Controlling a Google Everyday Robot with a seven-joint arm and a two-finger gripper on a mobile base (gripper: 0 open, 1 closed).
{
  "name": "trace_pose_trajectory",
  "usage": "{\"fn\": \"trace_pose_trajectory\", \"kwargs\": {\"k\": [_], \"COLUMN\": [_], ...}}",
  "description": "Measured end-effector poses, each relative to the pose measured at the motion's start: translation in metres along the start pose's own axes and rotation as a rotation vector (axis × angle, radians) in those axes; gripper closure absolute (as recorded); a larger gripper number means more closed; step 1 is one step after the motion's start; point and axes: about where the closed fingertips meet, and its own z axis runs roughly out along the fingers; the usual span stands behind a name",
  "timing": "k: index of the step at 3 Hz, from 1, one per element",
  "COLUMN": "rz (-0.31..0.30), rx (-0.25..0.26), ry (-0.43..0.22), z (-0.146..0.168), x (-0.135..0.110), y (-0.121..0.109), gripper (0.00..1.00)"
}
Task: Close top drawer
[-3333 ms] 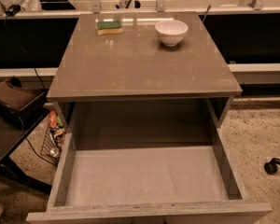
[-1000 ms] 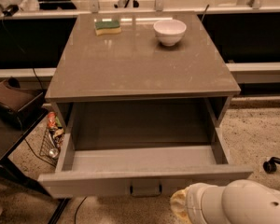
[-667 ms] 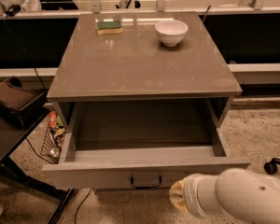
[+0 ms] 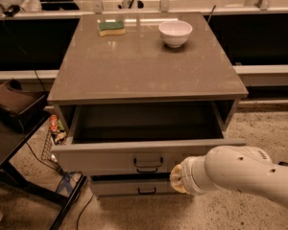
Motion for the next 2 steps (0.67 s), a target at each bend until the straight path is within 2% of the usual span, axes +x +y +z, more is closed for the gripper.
{"fn": "trace_pose_trajectory", "kwargs": {"k": [1, 2], "rz": [-0.010, -0.029], "rx": [-0.015, -0.049], "ry": [0.008, 0.024], "z": [0.016, 0.051], "x": [0.007, 0.022], "y": [-0.025, -0.075], "gripper": [1.00, 1.00]}}
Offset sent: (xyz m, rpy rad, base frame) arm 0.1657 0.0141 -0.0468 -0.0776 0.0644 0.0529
